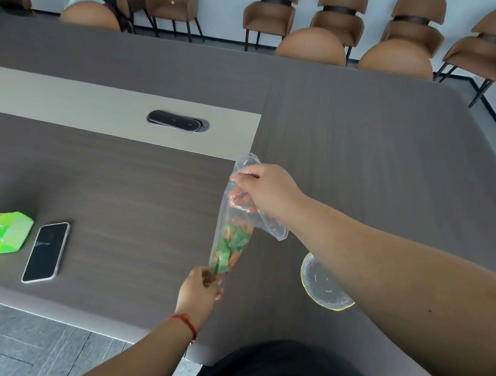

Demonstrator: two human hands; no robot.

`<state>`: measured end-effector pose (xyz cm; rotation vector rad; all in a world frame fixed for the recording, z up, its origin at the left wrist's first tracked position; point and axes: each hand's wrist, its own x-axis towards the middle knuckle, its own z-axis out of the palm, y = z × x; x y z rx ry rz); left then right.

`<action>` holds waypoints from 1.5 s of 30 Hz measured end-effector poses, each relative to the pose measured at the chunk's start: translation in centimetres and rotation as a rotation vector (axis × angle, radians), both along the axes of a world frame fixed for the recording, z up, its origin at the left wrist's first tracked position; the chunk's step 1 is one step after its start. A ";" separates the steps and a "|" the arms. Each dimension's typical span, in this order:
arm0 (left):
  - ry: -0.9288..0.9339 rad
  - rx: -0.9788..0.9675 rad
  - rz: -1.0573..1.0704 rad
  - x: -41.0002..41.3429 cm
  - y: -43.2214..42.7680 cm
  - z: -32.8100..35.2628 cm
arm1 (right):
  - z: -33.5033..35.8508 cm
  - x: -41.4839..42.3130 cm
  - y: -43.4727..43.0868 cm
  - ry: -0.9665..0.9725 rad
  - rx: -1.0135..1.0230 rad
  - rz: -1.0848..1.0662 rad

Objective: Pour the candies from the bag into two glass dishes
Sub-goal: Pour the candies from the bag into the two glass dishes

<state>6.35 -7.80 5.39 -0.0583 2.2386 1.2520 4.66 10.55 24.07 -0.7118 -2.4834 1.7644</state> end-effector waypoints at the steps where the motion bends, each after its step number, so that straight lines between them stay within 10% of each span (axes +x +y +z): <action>1: 0.006 0.009 0.022 -0.4 -0.1 0.2 | 0.2 0.3 0.7 0.006 -0.020 -0.029; 10: 0.283 -0.054 0.046 -5.9 0.1 3.9 | -3.6 6.1 10.3 -0.141 -0.168 -0.237; 22: 0.655 -0.241 -0.498 -6.4 6.7 9.7 | -12.4 15.1 15.0 -0.163 -0.649 -0.664; 45: 0.744 -0.179 -0.532 -4.2 12.4 12.5 | -17.2 18.2 16.1 -0.223 -0.463 -0.738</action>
